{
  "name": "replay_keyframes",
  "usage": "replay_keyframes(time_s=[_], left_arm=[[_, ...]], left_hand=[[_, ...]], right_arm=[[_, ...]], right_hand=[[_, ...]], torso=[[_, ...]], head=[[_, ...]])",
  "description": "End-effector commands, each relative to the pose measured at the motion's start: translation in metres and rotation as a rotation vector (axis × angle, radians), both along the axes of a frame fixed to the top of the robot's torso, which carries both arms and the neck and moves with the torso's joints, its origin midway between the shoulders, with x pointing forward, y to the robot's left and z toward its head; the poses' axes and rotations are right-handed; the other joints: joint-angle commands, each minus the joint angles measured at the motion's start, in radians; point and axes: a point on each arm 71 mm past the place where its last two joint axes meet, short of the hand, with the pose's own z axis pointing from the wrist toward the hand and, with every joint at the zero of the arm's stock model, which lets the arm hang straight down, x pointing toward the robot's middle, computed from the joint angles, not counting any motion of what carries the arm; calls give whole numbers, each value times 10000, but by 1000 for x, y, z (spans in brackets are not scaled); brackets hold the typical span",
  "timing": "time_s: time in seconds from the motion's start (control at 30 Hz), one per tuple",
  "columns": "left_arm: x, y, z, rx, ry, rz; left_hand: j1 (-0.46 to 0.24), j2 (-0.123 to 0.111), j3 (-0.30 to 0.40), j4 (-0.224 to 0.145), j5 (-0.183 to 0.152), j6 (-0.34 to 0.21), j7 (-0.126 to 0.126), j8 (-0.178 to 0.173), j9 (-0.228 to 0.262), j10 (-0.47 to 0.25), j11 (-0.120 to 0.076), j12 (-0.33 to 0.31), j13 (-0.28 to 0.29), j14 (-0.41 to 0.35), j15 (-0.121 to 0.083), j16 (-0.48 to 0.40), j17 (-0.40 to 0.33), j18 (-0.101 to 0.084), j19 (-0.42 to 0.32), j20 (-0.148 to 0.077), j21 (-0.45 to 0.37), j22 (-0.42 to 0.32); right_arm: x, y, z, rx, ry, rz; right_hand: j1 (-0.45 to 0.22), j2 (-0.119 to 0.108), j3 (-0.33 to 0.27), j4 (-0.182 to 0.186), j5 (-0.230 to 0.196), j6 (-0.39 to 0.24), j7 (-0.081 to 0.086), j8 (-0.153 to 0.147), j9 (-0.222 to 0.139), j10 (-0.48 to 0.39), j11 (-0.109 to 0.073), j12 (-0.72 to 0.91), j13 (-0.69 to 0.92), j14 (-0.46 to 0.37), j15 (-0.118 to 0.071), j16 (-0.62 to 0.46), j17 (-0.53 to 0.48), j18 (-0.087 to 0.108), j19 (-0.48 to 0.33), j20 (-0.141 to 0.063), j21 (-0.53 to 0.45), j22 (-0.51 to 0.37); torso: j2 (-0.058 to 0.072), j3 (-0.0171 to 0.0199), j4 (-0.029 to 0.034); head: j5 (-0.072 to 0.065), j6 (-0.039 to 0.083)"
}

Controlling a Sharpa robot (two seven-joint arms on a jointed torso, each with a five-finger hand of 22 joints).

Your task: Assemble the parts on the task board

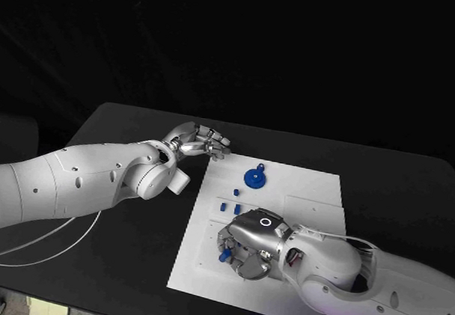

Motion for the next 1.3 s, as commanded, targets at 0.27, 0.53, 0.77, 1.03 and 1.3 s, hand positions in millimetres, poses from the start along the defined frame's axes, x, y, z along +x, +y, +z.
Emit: replay_keyframes(time_s=[0.27,0.53,0.77,1.03,1.3], left_arm=[[-1,-3,1,-36,-35,-166],[-1,-4,1,-36,-28,-173],[-1,-3,1,-28,-13,-165],[-1,-2,0,-22,0,-159],[-1,-1,0,-10,8,-126]], left_hand=[[89,23,-13,-29,20,-60,6,40,-18,-94,4,-16,-11,-4,38,-60,22,120,25,67,-51,20],[88,25,-14,-29,20,-63,7,42,-18,-97,5,-16,-12,-5,39,-67,28,119,25,67,-56,23],[86,26,-15,-27,20,-65,8,43,-19,-98,6,-16,-12,-5,40,-71,33,119,25,68,-60,25],[81,20,-20,-26,18,-71,9,44,-20,-104,8,-18,-14,-9,42,-80,39,118,23,70,-65,29],[81,23,-19,-25,18,-76,10,44,-22,-109,9,-19,-16,-13,43,-87,43,118,21,70,-70,31]], right_arm=[[-2,4,-8,-814,-156,25],[-6,9,-12,-862,154,217],[-6,9,-15,-797,246,175],[-5,6,-14,-625,139,41],[-4,5,-11,-270,-35,-84]], right_hand=[[-11,67,-10,-79,25,65,-17,58,210,14,-7,49,10,-43,-62,46,-12,443,-2,-40,51,15],[-49,23,-21,-99,33,60,-14,51,212,0,-3,47,10,-53,-58,47,-21,443,-13,-30,44,20],[-638,-192,-694,-212,102,73,-18,-2,203,-33,15,61,15,-63,-37,72,-100,443,-19,43,50,75],[-850,-355,-1141,-247,55,57,-6,-66,185,-66,19,61,11,-74,-35,92,-158,443,-19,28,9,87],[-1053,-530,-1519,-227,23,14,12,-95,190,-109,26,48,6,-87,-30,107,-177,443,-27,12,-6,98]], torso=[[1,-6,6],[-2,-10,12],[5,-3,15],[0,2,0],[1,5,4]], head=[[-36,-10],[-59,-32],[-41,-46],[-30,-55],[-41,-43]])
